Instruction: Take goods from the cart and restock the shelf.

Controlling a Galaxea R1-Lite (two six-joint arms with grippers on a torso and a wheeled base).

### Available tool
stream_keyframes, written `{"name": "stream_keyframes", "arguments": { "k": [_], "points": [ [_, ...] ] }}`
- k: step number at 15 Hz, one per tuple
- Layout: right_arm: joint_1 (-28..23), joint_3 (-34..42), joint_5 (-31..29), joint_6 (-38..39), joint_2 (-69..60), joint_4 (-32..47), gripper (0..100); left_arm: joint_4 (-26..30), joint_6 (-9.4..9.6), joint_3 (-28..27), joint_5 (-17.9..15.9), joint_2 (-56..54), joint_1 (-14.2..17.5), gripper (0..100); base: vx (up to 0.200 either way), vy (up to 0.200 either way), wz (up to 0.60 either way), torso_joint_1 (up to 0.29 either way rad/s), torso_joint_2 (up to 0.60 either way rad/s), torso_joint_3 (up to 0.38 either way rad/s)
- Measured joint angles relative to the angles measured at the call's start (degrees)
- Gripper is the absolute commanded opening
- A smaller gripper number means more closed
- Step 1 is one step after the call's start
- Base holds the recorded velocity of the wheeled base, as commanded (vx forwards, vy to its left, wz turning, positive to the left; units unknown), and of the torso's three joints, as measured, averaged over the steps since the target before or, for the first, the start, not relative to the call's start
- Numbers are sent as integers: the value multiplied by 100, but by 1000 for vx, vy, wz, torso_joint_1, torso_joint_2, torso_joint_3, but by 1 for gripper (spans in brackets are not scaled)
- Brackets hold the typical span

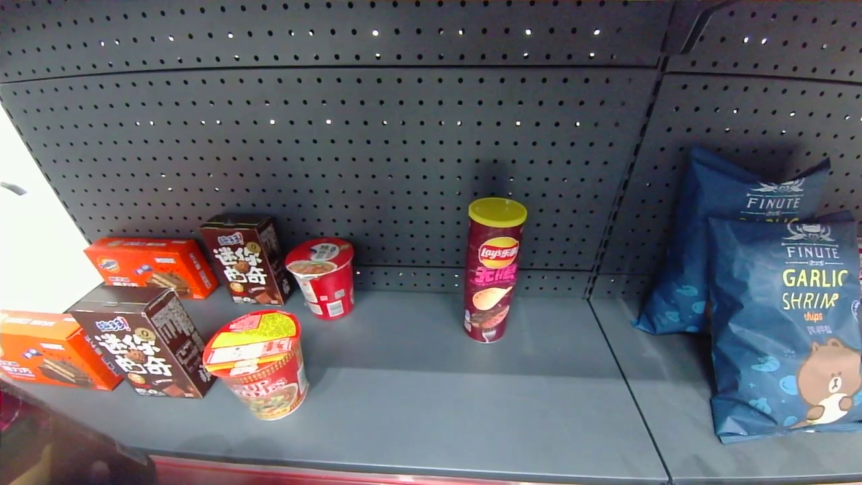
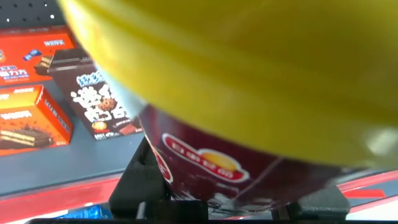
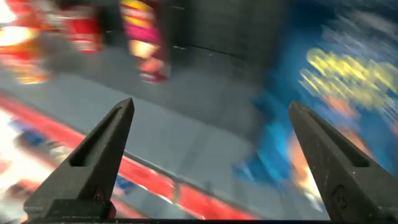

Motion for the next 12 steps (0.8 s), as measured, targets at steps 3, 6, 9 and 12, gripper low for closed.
{"name": "stream_keyframes", "arguments": {
  "k": [3,6,9,12],
  "points": [
    [527,-562,118,-38,1204,-400,100,-6,0,-48,1,129,-10,0,0,0,0,0,0,0],
    [675,-772,249,-51,2291,-1499,100,-9,2,-67,-7,182,-12,0,0,0,0,0,0,0],
    [736,-920,542,-285,3143,-1914,100,-9,6,-34,-10,233,-12,0,0,0,0,0,0,0],
    [767,-1198,819,-594,3878,-2069,100,-6,6,-11,-7,252,-12,0,0,0,0,0,0,0]
  ]
}}
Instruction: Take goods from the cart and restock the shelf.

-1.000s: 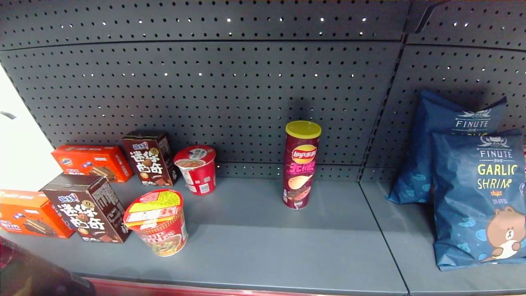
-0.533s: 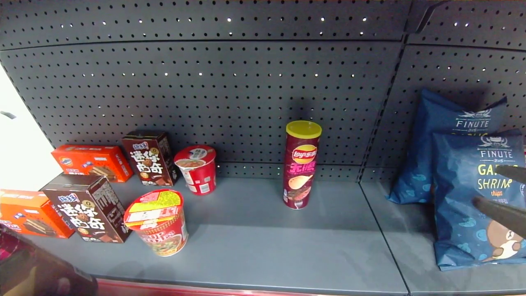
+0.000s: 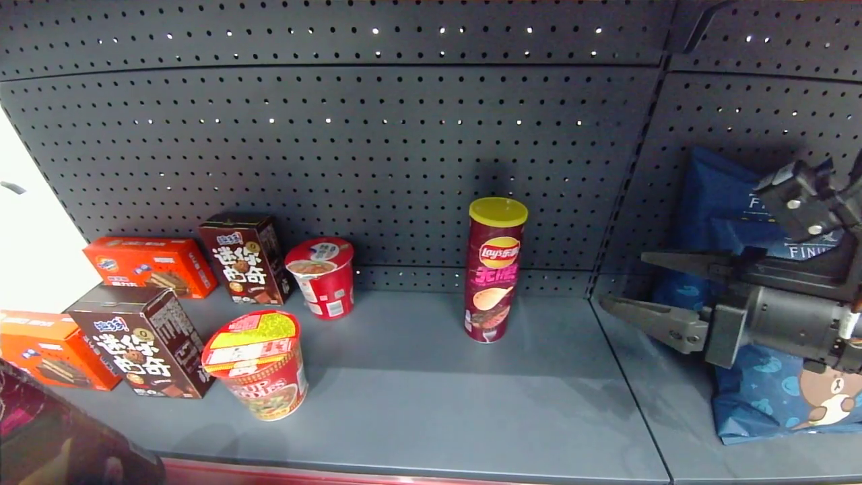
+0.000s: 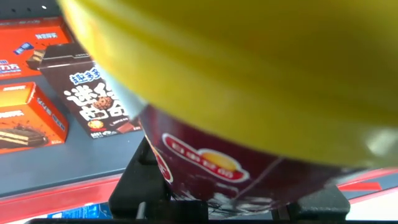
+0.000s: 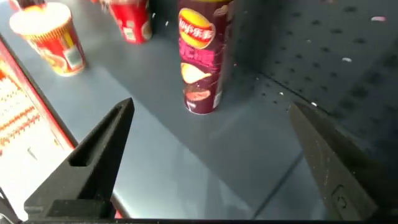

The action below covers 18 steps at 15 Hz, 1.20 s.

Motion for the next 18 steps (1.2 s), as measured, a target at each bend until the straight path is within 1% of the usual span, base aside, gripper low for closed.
{"name": "stream_keyframes", "arguments": {
  "k": [5,9,14,18],
  "points": [
    [-12,-221,913,-112,902,-983,100,0,0,10,7,1,0,0,0,0,0,0,0,0],
    [-56,-343,1614,-115,1418,-1384,100,13,0,10,7,-13,0,0,0,0,0,0,0,0],
    [-240,-519,2153,-115,1963,-1747,100,11,2,2,9,-27,2,0,0,0,0,0,0,0],
    [-339,-872,2211,-115,2404,-1758,100,35,10,5,9,-57,2,0,0,0,0,0,0,0]
  ]
}}
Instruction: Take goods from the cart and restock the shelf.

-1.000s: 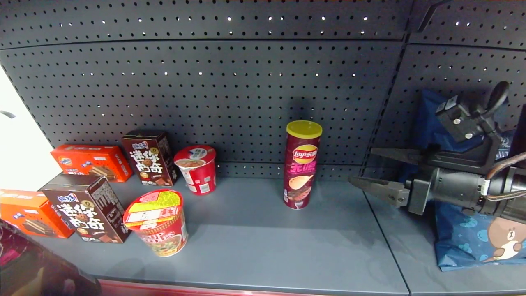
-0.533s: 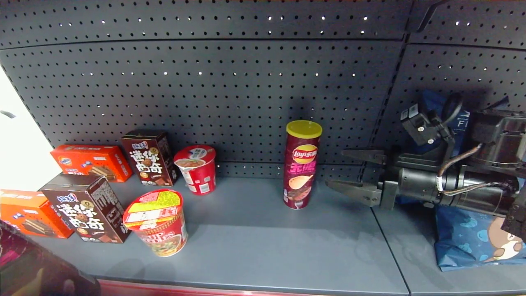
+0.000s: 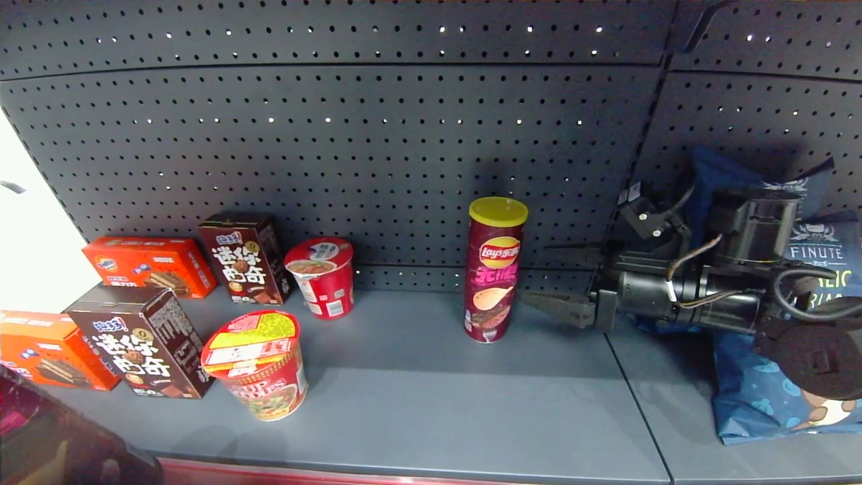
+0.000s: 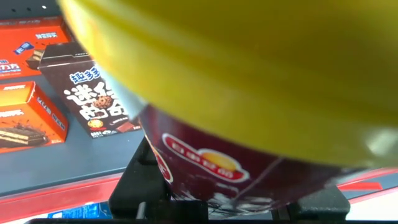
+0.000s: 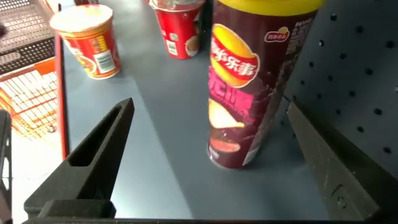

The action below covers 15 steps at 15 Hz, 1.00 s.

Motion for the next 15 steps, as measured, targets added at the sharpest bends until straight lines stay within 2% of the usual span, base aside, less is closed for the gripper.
{"name": "stream_keyframes", "arguments": {
  "k": [5,15],
  "points": [
    [44,-501,227,2,695,-194,100,9,-5,5,10,-20,1,0,0,0,0,0,0,0],
    [55,-851,372,10,1492,-332,100,17,0,57,13,-88,6,0,0,0,0,0,0,0]
  ]
}}
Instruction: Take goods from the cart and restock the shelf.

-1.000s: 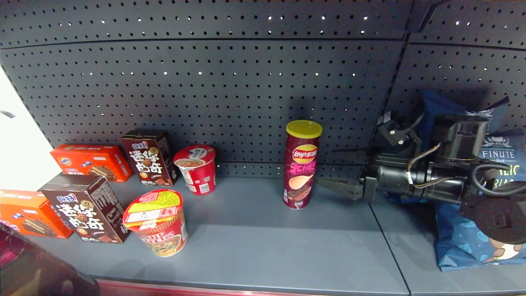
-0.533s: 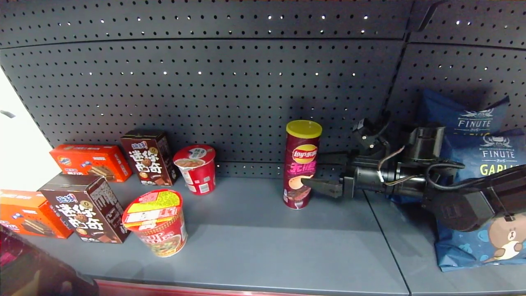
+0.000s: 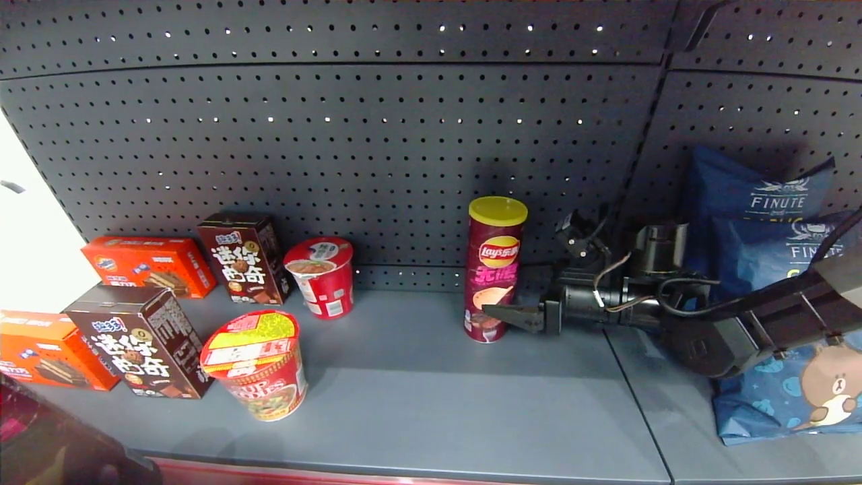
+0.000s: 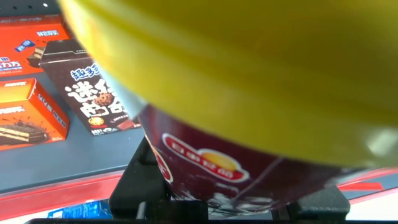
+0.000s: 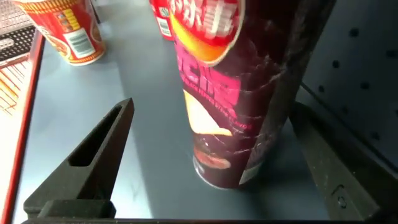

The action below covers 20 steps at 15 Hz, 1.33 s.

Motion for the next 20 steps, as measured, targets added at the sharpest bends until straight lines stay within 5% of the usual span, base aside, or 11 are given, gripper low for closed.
{"name": "stream_keyframes", "arguments": {
  "k": [11,12,20],
  "points": [
    [151,-511,35,0,691,-18,100,7,-7,69,11,-85,6,0,0,0,0,0,0,0],
    [157,-580,35,1,766,-20,0,9,-7,91,11,-87,9,0,0,0,0,0,0,0],
    [258,-406,-57,41,794,-165,0,5,-10,224,22,-177,17,0,0,0,0,0,0,0]
  ]
}}
